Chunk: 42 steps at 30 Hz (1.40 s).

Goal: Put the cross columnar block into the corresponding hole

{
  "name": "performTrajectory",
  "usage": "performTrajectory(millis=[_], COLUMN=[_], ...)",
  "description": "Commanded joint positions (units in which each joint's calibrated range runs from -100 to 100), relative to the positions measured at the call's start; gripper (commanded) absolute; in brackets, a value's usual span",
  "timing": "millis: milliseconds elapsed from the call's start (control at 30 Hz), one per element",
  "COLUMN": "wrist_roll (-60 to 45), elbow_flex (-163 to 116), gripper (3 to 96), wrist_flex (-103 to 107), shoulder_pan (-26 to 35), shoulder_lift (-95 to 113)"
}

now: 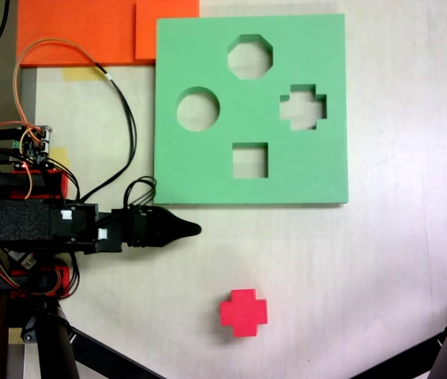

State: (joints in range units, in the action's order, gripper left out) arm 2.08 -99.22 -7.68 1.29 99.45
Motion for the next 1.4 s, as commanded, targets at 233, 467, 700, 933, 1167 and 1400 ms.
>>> performTrajectory(millis=[233, 467, 700, 933, 1167, 1400], wrist_roll=[-0.15, -0.15, 0.05, 11.53, 20.95, 29.11], elbow_flex=[-0.78, -0.78, -0.78, -0.78, 5.5, 48.47], gripper=[49.7, 49.7, 48.2, 48.1, 43.6, 43.6], wrist_flex=[6.67, 6.67, 6.67, 6.48, 21.31, 71.0], shoulder_pan=[-0.29, -0.29, -0.24, -2.0, -4.35, -5.03], shoulder_lift=[0.55, 0.55, 0.55, 0.55, 0.55, -5.74])
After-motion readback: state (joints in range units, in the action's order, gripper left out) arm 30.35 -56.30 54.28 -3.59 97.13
